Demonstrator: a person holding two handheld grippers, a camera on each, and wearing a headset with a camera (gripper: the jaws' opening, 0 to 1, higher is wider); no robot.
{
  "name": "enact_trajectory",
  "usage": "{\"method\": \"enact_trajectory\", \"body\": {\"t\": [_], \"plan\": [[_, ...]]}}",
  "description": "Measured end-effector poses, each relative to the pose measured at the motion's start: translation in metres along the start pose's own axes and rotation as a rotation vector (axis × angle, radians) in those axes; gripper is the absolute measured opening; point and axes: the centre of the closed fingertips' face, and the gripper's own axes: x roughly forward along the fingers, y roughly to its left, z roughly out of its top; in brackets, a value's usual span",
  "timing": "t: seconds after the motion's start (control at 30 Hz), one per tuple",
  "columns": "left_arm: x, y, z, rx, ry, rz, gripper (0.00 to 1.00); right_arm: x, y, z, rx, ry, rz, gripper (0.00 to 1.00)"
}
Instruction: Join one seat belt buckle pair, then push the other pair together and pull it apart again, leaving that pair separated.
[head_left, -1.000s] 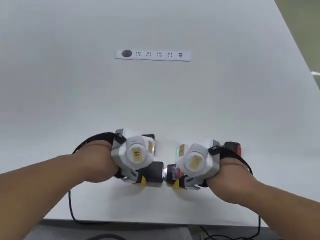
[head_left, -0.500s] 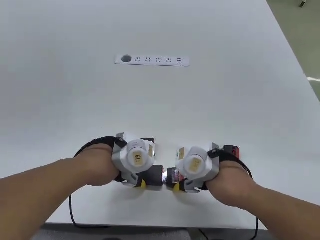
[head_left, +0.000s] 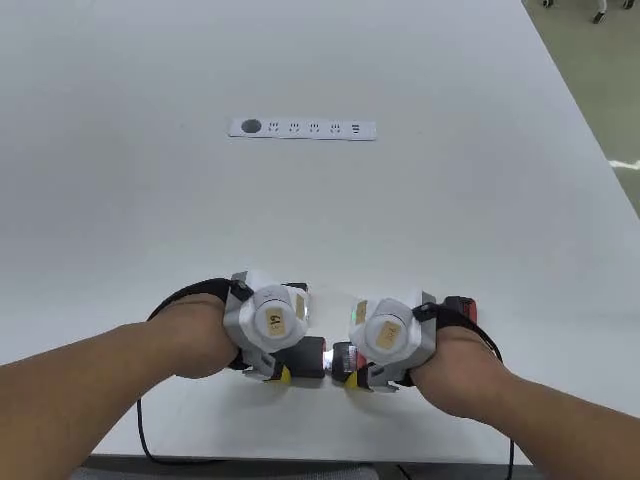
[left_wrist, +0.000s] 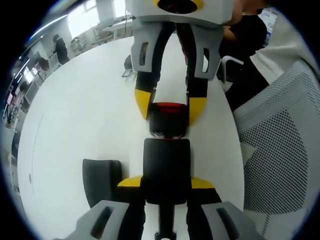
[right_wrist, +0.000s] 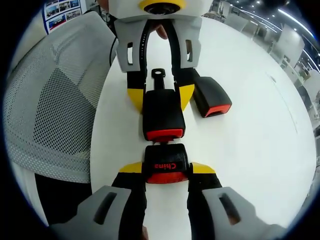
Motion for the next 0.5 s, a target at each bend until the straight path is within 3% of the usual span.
{"method": "enact_trajectory", "body": {"t": [0.27,0.33,0.5], "plan": [[0.0012,0.001,-0.0008,-0.003,0.006,0.001,0.31,0.0004,-0.0002,-0.0002,0.011,0.006,-0.004,0.29],[0.0009,0.001,-0.0008,-0.034,0.005,-0.001,0.31,0.001,0.0,0.0001,0.014,0.011,-0.007,0.3],[0.0025,0.0017,-0.0001,-0.021,0.031,0.001,0.33,0.0027,-0.0005,-0.001,0.017,0.008,0.003,0.32]]}}
